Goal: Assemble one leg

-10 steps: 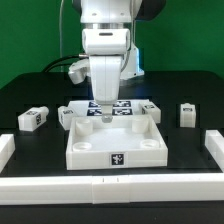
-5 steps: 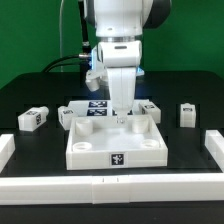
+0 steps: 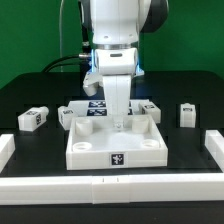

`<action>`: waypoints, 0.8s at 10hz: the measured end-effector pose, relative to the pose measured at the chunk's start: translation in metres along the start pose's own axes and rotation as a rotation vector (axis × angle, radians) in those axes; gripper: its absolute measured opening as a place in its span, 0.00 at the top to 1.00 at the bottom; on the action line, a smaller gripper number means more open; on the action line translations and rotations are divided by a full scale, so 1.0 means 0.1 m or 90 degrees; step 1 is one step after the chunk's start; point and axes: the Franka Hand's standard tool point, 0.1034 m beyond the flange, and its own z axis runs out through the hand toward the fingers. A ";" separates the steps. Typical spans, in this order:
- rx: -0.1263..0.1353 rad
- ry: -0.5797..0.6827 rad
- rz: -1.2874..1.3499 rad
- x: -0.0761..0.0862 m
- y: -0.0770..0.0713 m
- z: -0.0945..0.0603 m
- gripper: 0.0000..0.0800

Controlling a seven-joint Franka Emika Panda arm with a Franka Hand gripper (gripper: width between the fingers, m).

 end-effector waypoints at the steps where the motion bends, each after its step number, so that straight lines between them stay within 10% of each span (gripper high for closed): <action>1: 0.000 0.000 0.000 0.00 0.00 0.00 0.32; 5: 0.000 0.000 0.001 0.00 0.00 0.00 0.93; 8: 0.000 0.000 0.001 0.00 0.00 0.00 0.93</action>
Offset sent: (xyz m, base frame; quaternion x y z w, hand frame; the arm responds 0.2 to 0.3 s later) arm 0.0000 0.0000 0.0000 0.0000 0.0000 0.0000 1.0000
